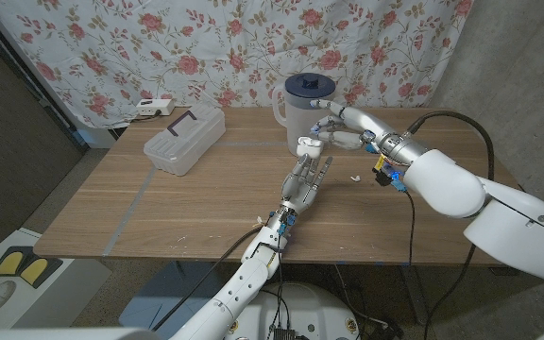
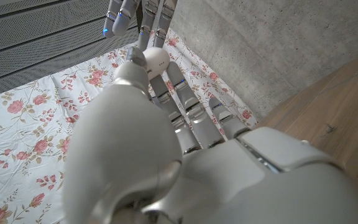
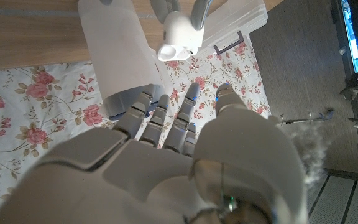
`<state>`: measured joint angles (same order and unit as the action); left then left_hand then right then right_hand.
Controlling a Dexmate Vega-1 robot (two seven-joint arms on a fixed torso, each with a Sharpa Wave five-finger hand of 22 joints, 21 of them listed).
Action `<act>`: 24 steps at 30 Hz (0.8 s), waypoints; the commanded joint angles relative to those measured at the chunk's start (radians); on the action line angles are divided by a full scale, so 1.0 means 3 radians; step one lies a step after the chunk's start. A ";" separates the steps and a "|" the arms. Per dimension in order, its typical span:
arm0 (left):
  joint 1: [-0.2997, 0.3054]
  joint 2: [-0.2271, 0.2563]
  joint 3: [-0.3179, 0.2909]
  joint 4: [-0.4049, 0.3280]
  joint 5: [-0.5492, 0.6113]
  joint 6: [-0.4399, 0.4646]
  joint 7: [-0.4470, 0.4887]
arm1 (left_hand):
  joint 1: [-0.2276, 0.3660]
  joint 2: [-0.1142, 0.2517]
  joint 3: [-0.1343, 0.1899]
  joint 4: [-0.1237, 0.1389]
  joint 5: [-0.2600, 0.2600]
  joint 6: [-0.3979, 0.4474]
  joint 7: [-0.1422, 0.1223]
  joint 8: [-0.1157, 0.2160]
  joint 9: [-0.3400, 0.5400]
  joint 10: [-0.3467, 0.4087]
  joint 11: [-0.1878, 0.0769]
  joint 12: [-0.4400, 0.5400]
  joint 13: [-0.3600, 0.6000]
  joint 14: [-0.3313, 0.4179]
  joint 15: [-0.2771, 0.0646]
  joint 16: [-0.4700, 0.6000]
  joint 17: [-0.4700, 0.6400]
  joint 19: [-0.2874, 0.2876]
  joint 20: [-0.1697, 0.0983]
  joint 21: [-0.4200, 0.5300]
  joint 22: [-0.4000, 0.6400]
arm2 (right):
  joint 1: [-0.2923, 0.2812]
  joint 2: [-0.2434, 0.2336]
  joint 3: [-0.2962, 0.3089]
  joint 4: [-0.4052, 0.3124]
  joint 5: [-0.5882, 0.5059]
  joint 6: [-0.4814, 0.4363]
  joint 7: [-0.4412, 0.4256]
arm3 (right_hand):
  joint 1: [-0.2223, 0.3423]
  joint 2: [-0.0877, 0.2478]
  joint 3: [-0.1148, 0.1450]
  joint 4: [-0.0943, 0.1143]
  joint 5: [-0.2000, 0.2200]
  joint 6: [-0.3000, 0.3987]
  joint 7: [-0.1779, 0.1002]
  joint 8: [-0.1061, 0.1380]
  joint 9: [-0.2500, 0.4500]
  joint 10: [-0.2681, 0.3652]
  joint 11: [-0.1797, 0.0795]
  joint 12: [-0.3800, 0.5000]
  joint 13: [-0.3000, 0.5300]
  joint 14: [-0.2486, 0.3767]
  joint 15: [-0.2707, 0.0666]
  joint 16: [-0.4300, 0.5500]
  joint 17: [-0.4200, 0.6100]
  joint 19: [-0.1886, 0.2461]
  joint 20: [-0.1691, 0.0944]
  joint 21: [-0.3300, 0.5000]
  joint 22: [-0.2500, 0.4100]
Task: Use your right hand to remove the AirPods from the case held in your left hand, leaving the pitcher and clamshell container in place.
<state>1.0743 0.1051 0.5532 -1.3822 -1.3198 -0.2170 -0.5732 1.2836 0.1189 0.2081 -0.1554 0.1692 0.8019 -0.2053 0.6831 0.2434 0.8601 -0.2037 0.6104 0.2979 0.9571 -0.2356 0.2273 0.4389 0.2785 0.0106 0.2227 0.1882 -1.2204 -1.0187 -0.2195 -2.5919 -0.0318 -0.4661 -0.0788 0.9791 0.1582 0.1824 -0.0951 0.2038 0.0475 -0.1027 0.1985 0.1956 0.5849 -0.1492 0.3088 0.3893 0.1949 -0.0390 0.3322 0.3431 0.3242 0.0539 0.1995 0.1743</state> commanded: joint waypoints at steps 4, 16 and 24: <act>-0.0044 -0.0023 -0.0001 0.0063 0.0006 0.0039 -0.0022 | 0.0042 0.0113 0.0004 0.0028 0.0025 0.0119 0.0096 0.0172 0.0016 0.0013 -0.0001 0.0014 0.1113 -0.0003 -0.0018 0.0017 0.0005 -0.0013 0.0002 0.0000 0.0019 | 0.0258 0.0014 -0.0207 0.0033 -0.0003 -0.0081 0.0199 | -0.0004 0.0016 0.0005 -0.0023 -0.0014 -0.0040 -0.0031 -0.0016 0.0003 -0.0003 -0.0019 -0.0033 -0.0018 -0.0024 -0.0128 -0.0006 -0.0011 -0.0033 0.0067 -0.0014 0.0013; -0.0053 -0.0031 -0.0005 0.0067 0.0011 0.0048 -0.0018 | 0.0043 0.0115 0.0003 0.0028 0.0025 0.0111 0.0090 0.0172 0.0022 0.0010 -0.0005 0.0012 0.1110 -0.0006 -0.0018 0.0019 0.0009 -0.0012 0.0000 0.0002 0.0019 | 0.0473 0.0022 -0.0364 0.0097 -0.0031 -0.0130 0.0359 | -0.0127 0.0016 -0.0029 0.0043 -0.0027 -0.0164 0.0093 -0.0041 0.0003 -0.0064 0.0033 -0.0111 -0.0058 -0.0083 -0.0085 -0.0023 -0.0028 -0.0075 0.0106 -0.0019 0.0012; -0.0055 -0.0041 -0.0003 0.0069 0.0012 0.0048 -0.0015 | 0.0047 0.0112 0.0002 0.0025 0.0025 0.0112 0.0096 0.0169 0.0016 0.0011 -0.0007 0.0015 0.1111 -0.0003 -0.0019 0.0022 0.0011 -0.0016 0.0005 0.0001 0.0019 | 0.0527 0.0004 -0.0427 0.0109 -0.0131 -0.0162 0.0369 | -0.0192 0.0013 -0.0045 0.0075 -0.0032 -0.0298 0.0146 -0.0067 0.0002 -0.0107 0.0063 -0.0160 -0.0084 -0.0111 -0.0062 -0.0033 -0.0039 -0.0097 0.0121 -0.0020 0.0011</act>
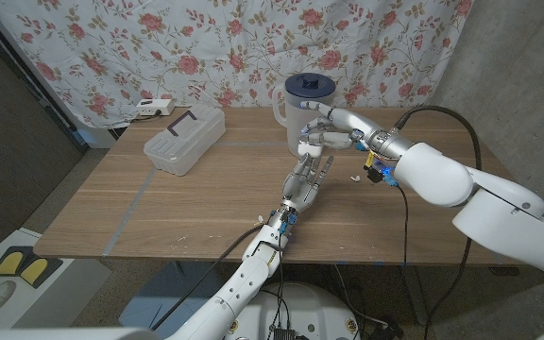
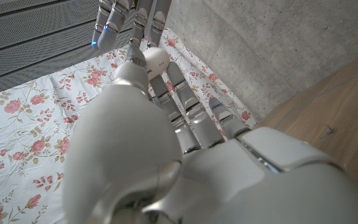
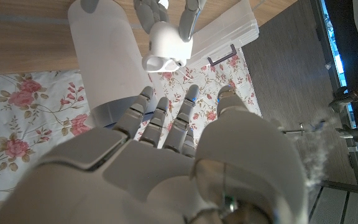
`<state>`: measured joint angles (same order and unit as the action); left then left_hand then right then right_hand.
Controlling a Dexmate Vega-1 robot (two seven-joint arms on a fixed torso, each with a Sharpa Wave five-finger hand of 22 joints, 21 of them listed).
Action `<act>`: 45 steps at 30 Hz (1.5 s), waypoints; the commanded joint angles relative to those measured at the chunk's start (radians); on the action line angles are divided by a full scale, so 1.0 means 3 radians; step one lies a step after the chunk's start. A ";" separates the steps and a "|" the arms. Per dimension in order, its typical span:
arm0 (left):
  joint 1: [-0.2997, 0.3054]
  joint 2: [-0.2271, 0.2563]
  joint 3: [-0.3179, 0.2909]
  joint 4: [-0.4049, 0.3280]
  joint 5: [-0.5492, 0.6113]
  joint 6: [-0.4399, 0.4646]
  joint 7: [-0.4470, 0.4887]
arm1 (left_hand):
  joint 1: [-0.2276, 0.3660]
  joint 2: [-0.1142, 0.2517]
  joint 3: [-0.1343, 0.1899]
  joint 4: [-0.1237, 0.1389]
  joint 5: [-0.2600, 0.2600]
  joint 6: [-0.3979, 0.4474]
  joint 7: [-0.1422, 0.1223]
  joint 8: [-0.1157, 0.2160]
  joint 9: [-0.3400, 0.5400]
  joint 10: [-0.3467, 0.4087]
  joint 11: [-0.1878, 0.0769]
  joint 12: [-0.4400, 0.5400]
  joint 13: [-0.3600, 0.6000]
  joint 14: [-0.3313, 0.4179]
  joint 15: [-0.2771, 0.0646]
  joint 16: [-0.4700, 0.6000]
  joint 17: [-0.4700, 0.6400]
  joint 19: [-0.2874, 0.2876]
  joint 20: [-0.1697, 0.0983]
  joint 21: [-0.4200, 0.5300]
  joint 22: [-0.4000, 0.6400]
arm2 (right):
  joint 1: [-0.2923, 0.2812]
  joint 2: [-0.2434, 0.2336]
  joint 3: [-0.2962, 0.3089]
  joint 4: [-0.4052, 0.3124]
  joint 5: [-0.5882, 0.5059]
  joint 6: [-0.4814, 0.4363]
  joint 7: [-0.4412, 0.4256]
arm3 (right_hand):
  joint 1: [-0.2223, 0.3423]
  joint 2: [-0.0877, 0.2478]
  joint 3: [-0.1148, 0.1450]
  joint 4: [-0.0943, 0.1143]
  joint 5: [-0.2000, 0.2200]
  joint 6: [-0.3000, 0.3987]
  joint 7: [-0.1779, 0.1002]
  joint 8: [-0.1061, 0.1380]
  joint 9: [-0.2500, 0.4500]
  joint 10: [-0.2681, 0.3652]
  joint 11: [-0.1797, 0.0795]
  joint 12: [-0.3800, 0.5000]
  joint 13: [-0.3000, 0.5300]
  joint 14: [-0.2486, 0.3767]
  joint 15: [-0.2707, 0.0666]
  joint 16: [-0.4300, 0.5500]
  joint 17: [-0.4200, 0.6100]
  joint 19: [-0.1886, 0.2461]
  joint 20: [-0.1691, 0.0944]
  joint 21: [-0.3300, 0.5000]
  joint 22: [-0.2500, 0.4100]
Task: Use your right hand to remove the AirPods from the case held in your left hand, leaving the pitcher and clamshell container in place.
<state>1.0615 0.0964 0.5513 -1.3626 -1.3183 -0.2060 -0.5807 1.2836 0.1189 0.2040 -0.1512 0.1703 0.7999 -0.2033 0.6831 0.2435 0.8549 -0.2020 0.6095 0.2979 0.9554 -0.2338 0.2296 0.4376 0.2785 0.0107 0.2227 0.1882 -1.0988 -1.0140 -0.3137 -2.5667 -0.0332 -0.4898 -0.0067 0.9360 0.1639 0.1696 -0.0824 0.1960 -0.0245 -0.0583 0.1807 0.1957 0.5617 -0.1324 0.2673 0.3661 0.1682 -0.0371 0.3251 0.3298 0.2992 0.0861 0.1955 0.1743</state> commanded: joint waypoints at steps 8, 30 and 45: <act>-0.0016 -0.0002 0.0007 -0.0015 0.0023 0.0010 0.0014 | 0.0043 0.0114 0.0016 0.0014 0.0021 0.0118 0.0095 0.0167 0.0014 0.0022 -0.0017 0.0020 0.1119 0.0004 -0.0023 0.0014 0.0014 -0.0014 0.0003 0.0002 0.0019 | 0.0165 -0.0043 -0.0190 0.0017 -0.0275 -0.0089 0.0143 | -0.0146 0.0012 -0.0018 0.0093 -0.0011 -0.0137 -0.0003 -0.0008 0.0001 -0.0043 0.0029 -0.0056 -0.0033 -0.0045 -0.0045 -0.0019 -0.0002 -0.0041 0.0036 -0.0009 0.0009; -0.0003 0.0001 0.0023 -0.0042 0.0025 0.0008 -0.0006 | 0.0049 0.0114 0.0014 0.0012 0.0021 0.0126 0.0081 0.0171 0.0016 0.0028 -0.0014 0.0017 0.1104 -0.0001 -0.0024 0.0016 0.0018 -0.0014 0.0000 0.0003 0.0019 | 0.0347 -0.0015 -0.0433 -0.0010 -0.0640 -0.0276 0.0316 | -0.0336 0.0078 -0.0009 0.0234 -0.0012 -0.0166 -0.0023 0.0026 -0.0001 -0.0046 0.0040 -0.0109 -0.0085 -0.0061 -0.0034 -0.0041 -0.0019 -0.0081 0.0038 -0.0007 0.0008; -0.0001 -0.0005 0.0026 -0.0049 0.0020 0.0006 -0.0010 | 0.0038 0.0116 0.0014 0.0018 0.0021 0.0132 0.0078 0.0173 0.0015 0.0025 -0.0019 0.0019 0.1108 -0.0011 -0.0020 0.0006 0.0010 -0.0014 0.0003 0.0004 0.0018 | 0.0280 -0.0024 -0.0366 0.0007 -0.0632 -0.0283 0.0329 | -0.0442 0.0076 0.0003 0.0316 -0.0013 -0.0170 -0.0006 0.0037 -0.0003 0.0059 0.0075 -0.0094 -0.0112 -0.0025 -0.0031 -0.0039 -0.0032 -0.0069 0.0034 0.0004 0.0007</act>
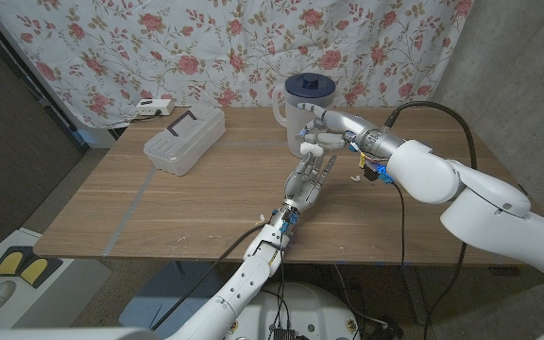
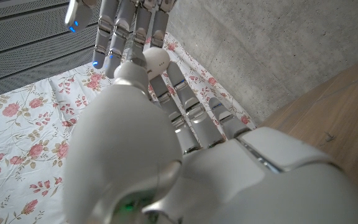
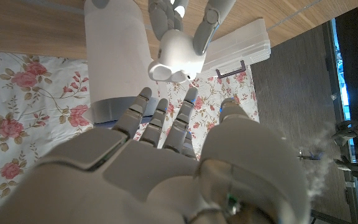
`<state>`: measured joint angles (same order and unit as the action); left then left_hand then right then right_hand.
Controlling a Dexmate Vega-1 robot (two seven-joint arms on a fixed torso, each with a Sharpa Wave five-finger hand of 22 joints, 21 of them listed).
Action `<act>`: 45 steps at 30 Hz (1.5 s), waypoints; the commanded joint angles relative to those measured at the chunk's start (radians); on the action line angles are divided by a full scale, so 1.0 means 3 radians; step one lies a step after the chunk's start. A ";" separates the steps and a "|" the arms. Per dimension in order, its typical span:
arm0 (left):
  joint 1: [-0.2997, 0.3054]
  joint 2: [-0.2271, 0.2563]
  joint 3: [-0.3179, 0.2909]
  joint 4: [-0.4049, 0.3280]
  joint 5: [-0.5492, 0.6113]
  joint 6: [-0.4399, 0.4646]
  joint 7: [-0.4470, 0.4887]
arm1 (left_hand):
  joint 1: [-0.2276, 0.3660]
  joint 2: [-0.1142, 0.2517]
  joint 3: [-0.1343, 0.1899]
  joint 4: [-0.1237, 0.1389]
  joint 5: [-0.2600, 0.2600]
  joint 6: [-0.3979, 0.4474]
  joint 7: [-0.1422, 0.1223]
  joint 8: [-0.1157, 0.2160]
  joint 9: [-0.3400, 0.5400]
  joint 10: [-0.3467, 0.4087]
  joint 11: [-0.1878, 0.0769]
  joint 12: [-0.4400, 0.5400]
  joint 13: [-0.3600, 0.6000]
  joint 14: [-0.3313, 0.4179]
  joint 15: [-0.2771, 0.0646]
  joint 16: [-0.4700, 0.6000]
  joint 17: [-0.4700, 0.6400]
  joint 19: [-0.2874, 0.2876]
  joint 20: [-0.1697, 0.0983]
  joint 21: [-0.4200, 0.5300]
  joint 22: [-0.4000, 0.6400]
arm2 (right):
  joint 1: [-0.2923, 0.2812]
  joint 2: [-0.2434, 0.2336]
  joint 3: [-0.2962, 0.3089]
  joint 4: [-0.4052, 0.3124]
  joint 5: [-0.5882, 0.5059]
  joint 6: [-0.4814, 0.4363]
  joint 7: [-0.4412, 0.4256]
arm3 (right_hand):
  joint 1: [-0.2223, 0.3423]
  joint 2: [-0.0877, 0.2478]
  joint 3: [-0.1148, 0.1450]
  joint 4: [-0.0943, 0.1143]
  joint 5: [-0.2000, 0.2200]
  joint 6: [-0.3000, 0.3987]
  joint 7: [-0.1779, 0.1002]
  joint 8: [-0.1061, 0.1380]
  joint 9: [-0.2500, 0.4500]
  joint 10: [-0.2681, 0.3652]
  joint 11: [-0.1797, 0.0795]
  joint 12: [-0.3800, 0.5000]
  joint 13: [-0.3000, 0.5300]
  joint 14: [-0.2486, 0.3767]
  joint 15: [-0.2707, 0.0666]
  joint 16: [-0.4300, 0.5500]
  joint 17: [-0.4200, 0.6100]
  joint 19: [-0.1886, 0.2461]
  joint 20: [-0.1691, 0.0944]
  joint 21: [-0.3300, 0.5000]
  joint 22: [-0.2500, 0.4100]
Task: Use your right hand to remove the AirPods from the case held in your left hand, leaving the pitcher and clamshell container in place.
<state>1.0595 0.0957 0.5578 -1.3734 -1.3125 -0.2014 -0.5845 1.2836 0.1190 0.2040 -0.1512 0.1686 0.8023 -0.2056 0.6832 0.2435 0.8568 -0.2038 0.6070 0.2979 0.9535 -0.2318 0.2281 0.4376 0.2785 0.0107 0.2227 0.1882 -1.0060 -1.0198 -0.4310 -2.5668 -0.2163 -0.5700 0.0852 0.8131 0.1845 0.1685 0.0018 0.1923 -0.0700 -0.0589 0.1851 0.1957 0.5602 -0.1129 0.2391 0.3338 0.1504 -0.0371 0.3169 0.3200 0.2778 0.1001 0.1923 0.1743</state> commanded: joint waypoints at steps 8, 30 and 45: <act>0.0010 0.0007 -0.0001 -0.0036 0.0008 -0.0029 -0.0003 | 0.0040 0.0114 0.0014 0.0016 0.0027 0.0119 0.0092 0.0175 0.0019 0.0020 -0.0009 0.0026 0.1106 -0.0001 -0.0030 0.0015 0.0012 -0.0014 -0.0002 0.0003 0.0018 | -0.0028 -0.0004 0.0016 0.0032 -0.0033 -0.0015 0.0035 | -0.0039 0.0000 0.0033 0.0040 0.0008 0.0025 0.0020 0.0043 -0.0004 0.0100 0.0004 0.0000 -0.0018 0.0058 -0.0039 -0.0018 -0.0019 0.0013 -0.0026 0.0019 0.0006; 0.0041 0.0037 0.0014 -0.0084 0.0027 -0.0042 0.0010 | 0.0047 0.0112 0.0013 0.0012 0.0027 0.0119 0.0092 0.0170 0.0011 0.0022 -0.0009 0.0030 0.1107 0.0005 -0.0031 0.0020 0.0015 -0.0014 -0.0003 0.0004 0.0018 | -0.0087 -0.0089 0.0025 -0.0089 -0.0131 -0.0130 0.0064 | -0.0055 -0.0029 0.0074 0.0040 0.0019 0.0056 0.0052 0.0055 -0.0007 0.0172 0.0032 -0.0001 -0.0045 0.0088 -0.0023 -0.0044 -0.0065 0.0016 -0.0105 0.0020 0.0004; 0.0016 0.0045 0.0047 -0.0062 0.0078 -0.0070 -0.0024 | 0.0042 0.0115 0.0014 0.0016 0.0027 0.0122 0.0093 0.0168 0.0005 0.0022 -0.0007 0.0024 0.1100 -0.0004 -0.0030 0.0013 0.0009 -0.0011 -0.0008 0.0005 0.0018 | -0.0045 -0.0119 -0.0112 -0.0140 -0.0433 -0.0220 0.0060 | 0.0054 -0.0042 0.0156 -0.0063 0.0046 0.0070 0.0043 0.0057 -0.0009 0.0234 0.0052 -0.0003 -0.0063 0.0117 -0.0028 -0.0058 -0.0114 0.0046 -0.0113 0.0032 0.0003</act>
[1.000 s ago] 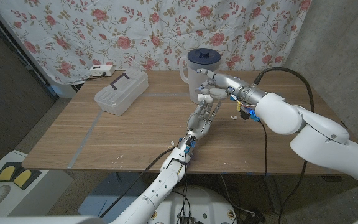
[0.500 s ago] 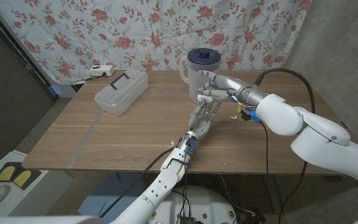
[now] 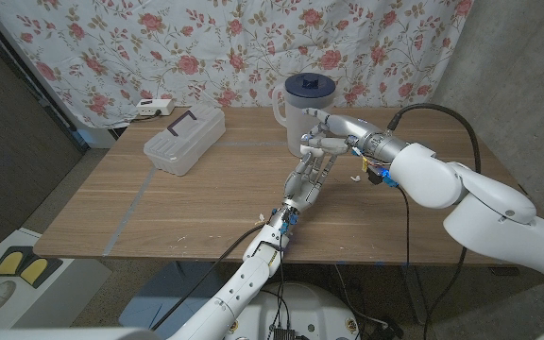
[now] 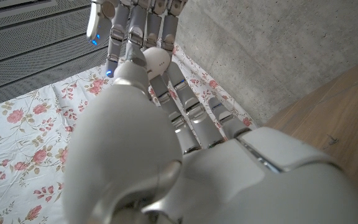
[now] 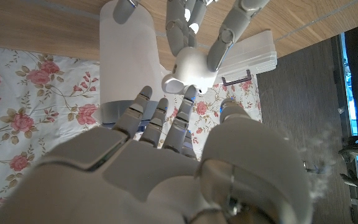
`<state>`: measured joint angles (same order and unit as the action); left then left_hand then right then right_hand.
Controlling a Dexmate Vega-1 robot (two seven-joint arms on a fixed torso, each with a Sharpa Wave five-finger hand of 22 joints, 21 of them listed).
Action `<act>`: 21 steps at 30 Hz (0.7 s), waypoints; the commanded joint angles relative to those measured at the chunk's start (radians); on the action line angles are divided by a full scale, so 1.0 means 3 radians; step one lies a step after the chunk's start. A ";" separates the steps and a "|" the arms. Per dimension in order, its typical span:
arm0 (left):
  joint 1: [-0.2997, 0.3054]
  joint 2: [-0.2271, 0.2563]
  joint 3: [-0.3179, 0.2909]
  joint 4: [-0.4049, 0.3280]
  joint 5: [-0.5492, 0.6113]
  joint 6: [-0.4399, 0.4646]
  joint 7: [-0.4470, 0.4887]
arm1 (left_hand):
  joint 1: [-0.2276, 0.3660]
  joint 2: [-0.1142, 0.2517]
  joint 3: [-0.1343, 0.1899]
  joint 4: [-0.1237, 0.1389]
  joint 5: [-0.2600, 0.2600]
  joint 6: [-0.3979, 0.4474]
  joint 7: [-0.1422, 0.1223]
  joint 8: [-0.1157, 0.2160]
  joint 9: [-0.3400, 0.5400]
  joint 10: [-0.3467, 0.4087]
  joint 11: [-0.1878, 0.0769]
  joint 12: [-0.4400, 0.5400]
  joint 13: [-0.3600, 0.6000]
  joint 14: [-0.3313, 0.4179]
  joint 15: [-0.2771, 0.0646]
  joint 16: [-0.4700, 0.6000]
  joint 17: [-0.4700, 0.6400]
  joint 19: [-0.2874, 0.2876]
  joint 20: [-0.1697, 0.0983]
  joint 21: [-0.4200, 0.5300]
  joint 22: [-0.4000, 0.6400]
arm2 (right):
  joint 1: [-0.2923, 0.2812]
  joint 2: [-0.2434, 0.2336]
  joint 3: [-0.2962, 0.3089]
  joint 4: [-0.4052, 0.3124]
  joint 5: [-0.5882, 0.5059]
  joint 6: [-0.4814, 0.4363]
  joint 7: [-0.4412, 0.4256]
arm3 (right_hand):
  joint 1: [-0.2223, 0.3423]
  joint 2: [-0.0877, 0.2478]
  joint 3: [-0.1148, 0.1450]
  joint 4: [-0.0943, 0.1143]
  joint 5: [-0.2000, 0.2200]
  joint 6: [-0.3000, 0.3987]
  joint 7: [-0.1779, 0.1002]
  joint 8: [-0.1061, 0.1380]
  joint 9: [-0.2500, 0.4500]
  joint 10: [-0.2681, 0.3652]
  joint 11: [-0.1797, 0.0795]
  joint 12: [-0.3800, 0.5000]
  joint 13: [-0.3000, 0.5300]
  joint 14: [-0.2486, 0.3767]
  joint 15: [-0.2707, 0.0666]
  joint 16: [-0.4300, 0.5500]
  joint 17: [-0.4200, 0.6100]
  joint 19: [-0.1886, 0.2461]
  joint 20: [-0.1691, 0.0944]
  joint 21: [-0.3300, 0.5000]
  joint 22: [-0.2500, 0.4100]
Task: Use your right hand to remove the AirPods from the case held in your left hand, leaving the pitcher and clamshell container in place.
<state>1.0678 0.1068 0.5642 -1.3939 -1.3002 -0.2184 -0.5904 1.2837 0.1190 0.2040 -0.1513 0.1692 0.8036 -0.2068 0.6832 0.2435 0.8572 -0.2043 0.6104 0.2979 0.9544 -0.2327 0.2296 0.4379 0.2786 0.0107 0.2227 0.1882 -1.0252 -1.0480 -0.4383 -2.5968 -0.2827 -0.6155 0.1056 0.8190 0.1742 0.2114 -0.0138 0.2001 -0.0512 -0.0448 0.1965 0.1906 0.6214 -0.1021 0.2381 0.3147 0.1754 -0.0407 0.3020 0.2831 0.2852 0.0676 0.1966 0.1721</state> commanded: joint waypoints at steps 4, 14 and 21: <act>-0.0016 0.0008 0.0032 0.0008 0.0048 -0.0022 -0.0013 | 0.0043 0.0113 0.0015 0.0015 0.0026 0.0117 0.0091 0.0171 0.0009 0.0021 -0.0009 0.0015 0.1105 -0.0004 -0.0027 0.0010 0.0007 -0.0011 -0.0007 0.0005 0.0018 | 0.0028 -0.0025 -0.0113 -0.0046 -0.0264 -0.0100 0.0031 | 0.0031 -0.0008 0.0015 -0.0013 0.0021 0.0012 -0.0004 0.0020 0.0008 0.0025 0.0030 -0.0006 -0.0002 0.0034 -0.0020 -0.0006 0.0008 0.0024 -0.0004 0.0018 0.0010; -0.0023 0.0029 0.0057 -0.0014 0.0127 -0.0079 -0.0009 | 0.0039 0.0113 0.0014 0.0016 0.0027 0.0117 0.0094 0.0168 0.0003 0.0020 -0.0009 0.0010 0.1102 -0.0013 -0.0026 0.0005 0.0003 -0.0010 -0.0005 0.0005 0.0018 | -0.0009 -0.0022 -0.0082 -0.0045 -0.0282 -0.0081 0.0048 | 0.0060 -0.0006 0.0042 -0.0051 0.0032 -0.0010 0.0016 0.0010 0.0008 0.0068 0.0075 0.0012 0.0014 0.0034 -0.0026 -0.0003 -0.0002 0.0040 0.0001 0.0021 0.0011; -0.0017 0.0030 0.0071 -0.0025 0.0133 -0.0080 -0.0001 | 0.0032 0.0114 0.0014 0.0020 0.0028 0.0117 0.0102 0.0162 -0.0007 0.0021 -0.0006 0.0008 0.1104 -0.0015 -0.0026 0.0005 0.0002 -0.0012 -0.0005 0.0005 0.0018 | -0.0042 -0.0023 -0.0056 -0.0063 -0.0293 -0.0075 0.0043 | 0.0123 -0.0015 0.0077 -0.0114 0.0043 -0.0017 0.0013 0.0008 0.0008 0.0104 0.0026 0.0042 0.0048 0.0064 -0.0062 0.0006 -0.0016 0.0048 -0.0003 0.0022 0.0011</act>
<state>1.0632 0.1124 0.5777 -1.3957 -1.2726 -0.2356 -0.5918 1.2837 0.1190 0.2040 -0.1512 0.1742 0.8000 -0.2032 0.6855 0.2377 0.8566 -0.2039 0.6098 0.2979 0.9483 -0.2378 0.2293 0.4333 0.2786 0.0107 0.2227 0.1882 -1.0247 -1.0549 -0.4626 -2.6097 -0.3601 -0.6381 0.1183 0.8398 0.1714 0.2304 -0.0389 0.2039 -0.0499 -0.0464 0.1966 0.1907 0.6443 -0.0931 0.2433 0.3230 0.1840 -0.0384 0.3020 0.2783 0.2924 0.0678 0.1966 0.1723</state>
